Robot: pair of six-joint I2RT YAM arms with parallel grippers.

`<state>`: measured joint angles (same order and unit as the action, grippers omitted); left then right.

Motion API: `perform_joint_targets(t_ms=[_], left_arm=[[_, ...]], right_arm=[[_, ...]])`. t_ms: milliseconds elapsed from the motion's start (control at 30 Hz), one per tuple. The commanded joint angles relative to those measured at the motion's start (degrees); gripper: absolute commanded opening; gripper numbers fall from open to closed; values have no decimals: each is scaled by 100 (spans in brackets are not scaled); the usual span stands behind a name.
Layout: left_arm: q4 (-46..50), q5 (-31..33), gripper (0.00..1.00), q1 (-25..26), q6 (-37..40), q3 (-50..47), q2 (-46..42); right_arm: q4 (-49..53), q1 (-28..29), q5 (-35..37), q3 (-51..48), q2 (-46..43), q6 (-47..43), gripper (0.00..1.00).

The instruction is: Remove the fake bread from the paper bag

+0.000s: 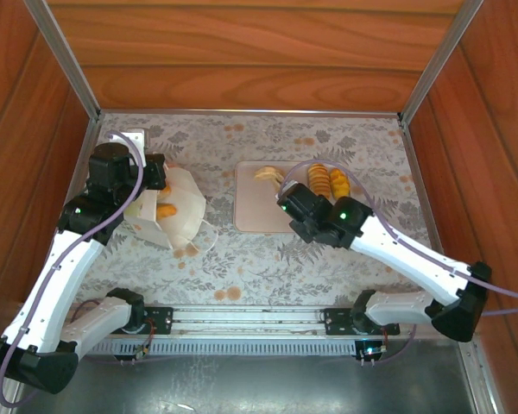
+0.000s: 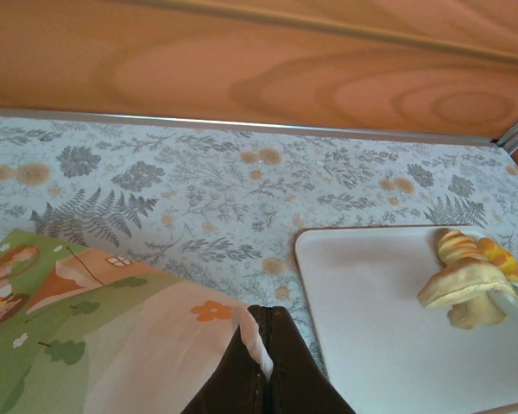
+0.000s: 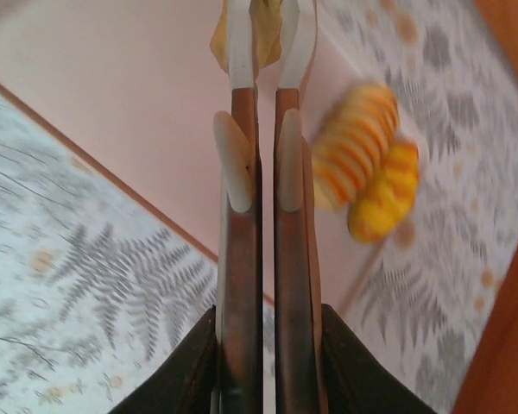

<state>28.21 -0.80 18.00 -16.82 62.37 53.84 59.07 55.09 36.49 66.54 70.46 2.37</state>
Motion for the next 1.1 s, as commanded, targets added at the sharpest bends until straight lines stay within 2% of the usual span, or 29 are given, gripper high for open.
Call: perform_joint_targets(t_ms=[0,233,400,833,1067], left_arm=[[-210,122,0,-29,-43,-14,-93],[-236,132,0,-33,-39,-75,-137],[-249,131,0,-33,-41,-126,-167],[-298,131,0,-34,-31,-199,-194],[-303,138,0,-33,-36,-233,-223]], right_arm=[[709,-244,281,218,442,731,25],[760,-298,108,298,1130,723,25],[1129,-116,-226,364,1350,831,27],[1461,165,-1914,546,1298,809,36],[1801,168,-2149,919,994,879,37]])
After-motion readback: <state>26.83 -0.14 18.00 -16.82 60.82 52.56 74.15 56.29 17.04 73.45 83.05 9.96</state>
